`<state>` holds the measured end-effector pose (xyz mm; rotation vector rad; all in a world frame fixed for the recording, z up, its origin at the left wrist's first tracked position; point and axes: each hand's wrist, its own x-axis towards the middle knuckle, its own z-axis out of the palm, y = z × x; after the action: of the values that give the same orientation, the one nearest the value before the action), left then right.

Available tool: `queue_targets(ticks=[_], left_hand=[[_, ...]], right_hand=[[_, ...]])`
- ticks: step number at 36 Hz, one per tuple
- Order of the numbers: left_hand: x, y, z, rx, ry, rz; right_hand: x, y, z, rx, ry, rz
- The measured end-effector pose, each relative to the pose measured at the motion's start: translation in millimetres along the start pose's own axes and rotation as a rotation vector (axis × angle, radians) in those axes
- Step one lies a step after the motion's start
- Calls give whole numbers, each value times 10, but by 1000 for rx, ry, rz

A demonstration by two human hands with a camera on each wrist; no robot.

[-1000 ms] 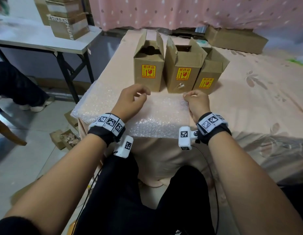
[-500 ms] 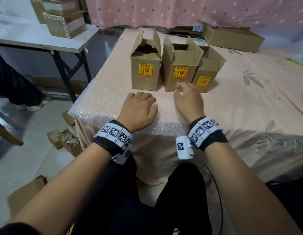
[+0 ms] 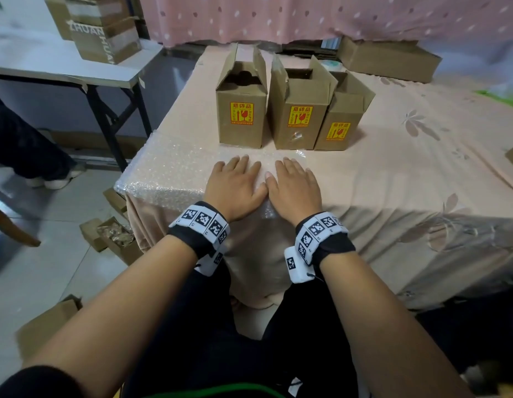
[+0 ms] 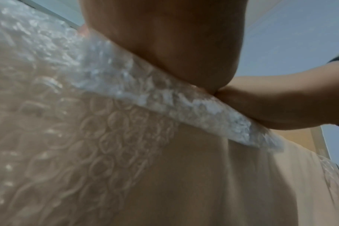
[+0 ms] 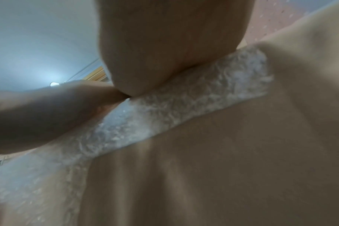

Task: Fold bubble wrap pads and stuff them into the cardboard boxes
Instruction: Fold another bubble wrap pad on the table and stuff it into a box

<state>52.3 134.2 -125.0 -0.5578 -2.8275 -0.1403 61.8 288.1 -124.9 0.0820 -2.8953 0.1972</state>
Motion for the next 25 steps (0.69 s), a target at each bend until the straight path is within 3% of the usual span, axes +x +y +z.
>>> queue_targets(ticks=[9, 14, 20, 25], left_hand=[[21, -141, -56, -38, -69, -55], [27, -151, -64, 53, -126, -186], [59, -356, -141, -10, -105, -123], [23, -554, -229, -112, -197, -44]], right_hand=[[3, 58, -27, 32, -71, 19], [-15, 90, -49, 30, -88, 39], [10, 109, -66, 57, -130, 33], [33, 162, -70, 143, -160, 38]])
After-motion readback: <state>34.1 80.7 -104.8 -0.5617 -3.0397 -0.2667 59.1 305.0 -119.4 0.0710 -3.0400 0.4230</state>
